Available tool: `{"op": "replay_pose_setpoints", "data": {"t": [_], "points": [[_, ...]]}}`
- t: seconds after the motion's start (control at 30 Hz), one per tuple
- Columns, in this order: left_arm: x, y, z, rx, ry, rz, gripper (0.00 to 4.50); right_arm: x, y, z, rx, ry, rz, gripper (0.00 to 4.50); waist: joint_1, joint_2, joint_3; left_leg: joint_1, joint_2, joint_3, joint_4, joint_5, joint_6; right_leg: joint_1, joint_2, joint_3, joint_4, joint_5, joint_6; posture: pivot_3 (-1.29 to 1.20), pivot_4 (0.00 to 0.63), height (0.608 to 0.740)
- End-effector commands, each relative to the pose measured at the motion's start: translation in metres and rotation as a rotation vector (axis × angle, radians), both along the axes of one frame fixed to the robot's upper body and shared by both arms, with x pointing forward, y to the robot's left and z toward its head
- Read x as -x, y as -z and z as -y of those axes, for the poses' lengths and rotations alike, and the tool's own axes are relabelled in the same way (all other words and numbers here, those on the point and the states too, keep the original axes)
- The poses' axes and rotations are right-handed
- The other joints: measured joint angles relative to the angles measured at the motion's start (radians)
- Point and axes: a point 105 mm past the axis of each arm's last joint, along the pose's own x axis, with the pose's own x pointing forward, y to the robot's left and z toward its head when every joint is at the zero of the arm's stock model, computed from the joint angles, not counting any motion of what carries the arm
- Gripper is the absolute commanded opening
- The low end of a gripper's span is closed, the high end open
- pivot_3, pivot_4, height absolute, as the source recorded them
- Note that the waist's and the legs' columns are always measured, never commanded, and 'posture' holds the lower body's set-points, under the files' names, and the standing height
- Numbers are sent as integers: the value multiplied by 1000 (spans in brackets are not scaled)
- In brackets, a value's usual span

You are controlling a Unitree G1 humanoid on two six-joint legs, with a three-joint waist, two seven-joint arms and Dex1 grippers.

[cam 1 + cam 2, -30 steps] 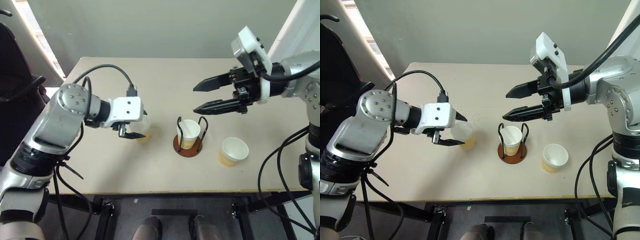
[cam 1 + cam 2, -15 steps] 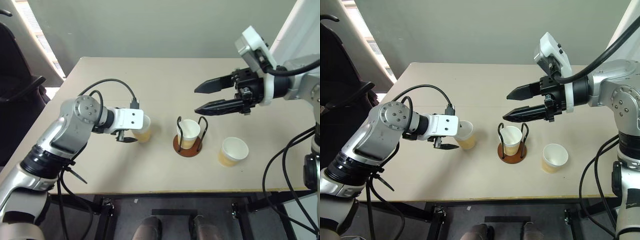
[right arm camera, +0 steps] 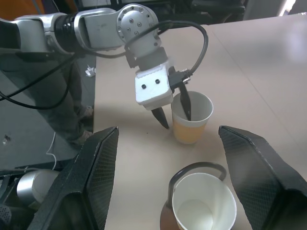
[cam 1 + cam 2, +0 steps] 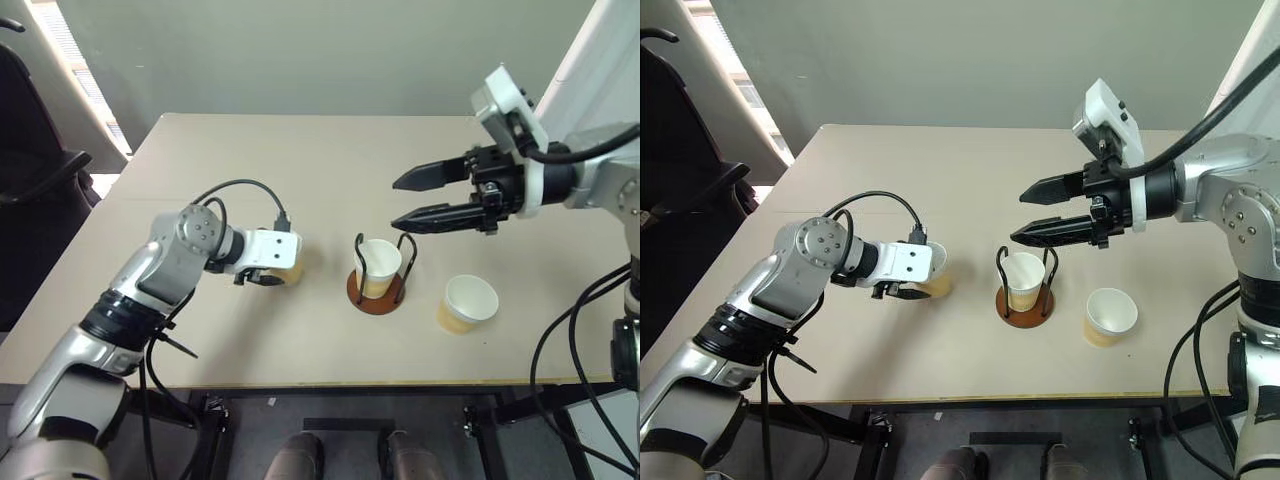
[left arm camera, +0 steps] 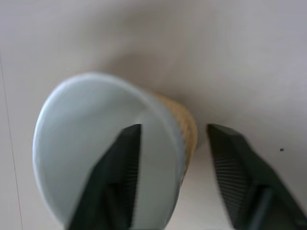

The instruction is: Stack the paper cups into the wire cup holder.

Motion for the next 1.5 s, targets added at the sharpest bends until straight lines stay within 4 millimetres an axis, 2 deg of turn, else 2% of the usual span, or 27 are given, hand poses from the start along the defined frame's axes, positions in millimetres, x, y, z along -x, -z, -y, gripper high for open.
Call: {"op": "replay_pose_setpoints", "data": {"t": [0.03, 0.1, 0.33, 0.57, 0.8, 0.97, 1.2, 1.5], "points": [[1, -26, 4, 44, 53, 40, 745, 6, -13, 8, -20, -11, 100, 3465, 0, 0, 0, 0, 0, 0, 0, 0, 0, 0, 0, 0, 0, 0, 0, 0, 150, 740], [3, -32, 4, 53, 71, 34, 22, 5, -12, 11, -18, -4, 105, 3465, 0, 0, 0, 0, 0, 0, 0, 0, 0, 0, 0, 0, 0, 0, 0, 0, 150, 740], [18, -68, 13, 103, 181, 11, 22, 0, -9, 24, -13, 34, 128, 3465, 1, 0, 0, 0, 0, 0, 1, -2, 3, 0, 0, 0, 0, 1, 1, 0, 150, 740], [31, -109, 21, 168, 267, -32, 22, 4, -3, 45, 51, 40, 142, 3465, 2, 0, 0, -2, 0, 1, 3, -5, 8, 1, 0, 0, -1, 1, 2, 0, 150, 740], [36, -139, 44, 220, 365, -65, 22, 13, 2, 54, 87, 40, 134, 3465, 3, 0, 0, -3, 0, 1, 4, -7, 11, 1, -1, 0, -2, 2, 4, 0, 150, 740], [37, -147, 62, 241, 439, -108, 22, 22, -2, 52, 61, 45, 152, 3465, 3, 0, 0, -3, 0, 2, 6, -7, 13, 1, 0, 1, -2, 3, 6, 0, 150, 740], [30, -141, 93, 218, 529, -167, 22, 41, -11, 47, 17, 74, 176, 3465, 7, 0, 0, -4, -1, 2, 9, -9, 14, 3, -1, 1, -3, 4, 12, 0, 150, 740], [25, -127, 127, 182, 623, -207, 22, 49, -9, 53, 13, 162, 184, 3465, 16, 0, 0, -6, -2, 4, 11, -8, 9, 4, -3, 3, -6, 4, 24, 0, 150, 740]]}}
